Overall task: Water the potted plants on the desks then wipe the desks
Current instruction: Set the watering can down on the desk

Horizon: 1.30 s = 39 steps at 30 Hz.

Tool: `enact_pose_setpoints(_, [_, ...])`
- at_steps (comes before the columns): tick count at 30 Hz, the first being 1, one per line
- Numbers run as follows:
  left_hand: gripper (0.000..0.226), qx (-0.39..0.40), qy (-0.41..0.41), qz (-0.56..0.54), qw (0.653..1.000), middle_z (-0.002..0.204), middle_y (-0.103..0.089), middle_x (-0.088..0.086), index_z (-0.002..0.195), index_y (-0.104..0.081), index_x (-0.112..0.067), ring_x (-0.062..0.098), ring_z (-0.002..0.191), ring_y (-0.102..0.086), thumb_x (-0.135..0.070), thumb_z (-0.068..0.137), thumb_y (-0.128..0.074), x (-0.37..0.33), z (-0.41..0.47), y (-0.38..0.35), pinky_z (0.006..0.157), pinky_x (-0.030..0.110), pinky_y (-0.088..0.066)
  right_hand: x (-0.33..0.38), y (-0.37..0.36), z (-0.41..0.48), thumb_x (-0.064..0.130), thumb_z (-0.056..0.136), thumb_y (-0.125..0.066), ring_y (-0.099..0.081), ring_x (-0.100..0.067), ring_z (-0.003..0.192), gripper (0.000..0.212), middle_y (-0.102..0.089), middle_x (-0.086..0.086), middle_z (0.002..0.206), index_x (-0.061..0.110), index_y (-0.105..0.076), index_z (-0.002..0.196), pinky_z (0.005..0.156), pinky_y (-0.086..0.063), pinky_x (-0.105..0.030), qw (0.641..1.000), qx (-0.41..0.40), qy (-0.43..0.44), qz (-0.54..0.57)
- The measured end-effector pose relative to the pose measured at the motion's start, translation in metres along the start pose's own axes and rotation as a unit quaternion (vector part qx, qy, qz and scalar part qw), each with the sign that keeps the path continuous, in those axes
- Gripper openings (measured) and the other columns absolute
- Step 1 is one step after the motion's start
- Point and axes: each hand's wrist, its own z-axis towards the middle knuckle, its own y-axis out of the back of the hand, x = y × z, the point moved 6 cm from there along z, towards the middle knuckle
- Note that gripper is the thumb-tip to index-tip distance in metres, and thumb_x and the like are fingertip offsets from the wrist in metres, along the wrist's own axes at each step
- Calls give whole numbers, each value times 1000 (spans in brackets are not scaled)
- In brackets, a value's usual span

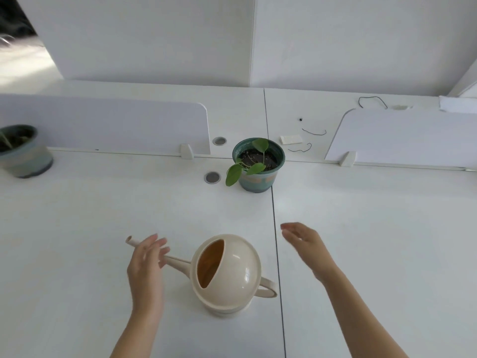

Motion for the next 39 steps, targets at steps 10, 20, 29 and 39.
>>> enact_pose_setpoints(10, [16,146,-9,57,988,105,-57,4,98,-57,-17,18,100,-52,-16,94,-42,-18,96,-170,80,31,-42,22,9,99,4,90,-45,-49,-17,106,35,-55,-7,126,8,-53,124,96,-39,-30,989,-102,-18,104])
enact_pose_setpoints(20, [50,267,122,20,956,134,-54,3,133,-49,-12,17,126,-48,-43,95,-38,49,172,-277,104,32,-36,25,0,180,10,93,-42,-50,-3,116,38,-54,2,132,20,-48,128,88,-39,-5,985,-81,10,150])
enact_pose_setpoints(29, [57,314,130,-60,938,131,-57,9,130,-51,-18,22,124,-52,-52,86,-42,65,149,-285,105,43,-41,29,3,198,23,96,-37,-43,0,124,43,-47,6,138,18,-36,139,108,-33,-21,990,-61,3,130])
enact_pose_setpoints(39, [49,287,86,6,954,130,-56,1,128,-50,-15,9,121,-48,-44,97,-26,50,143,-280,97,21,-40,22,-5,184,26,98,-31,-54,-3,107,30,-59,11,114,20,-50,119,89,-43,-15,982,-94,0,162])
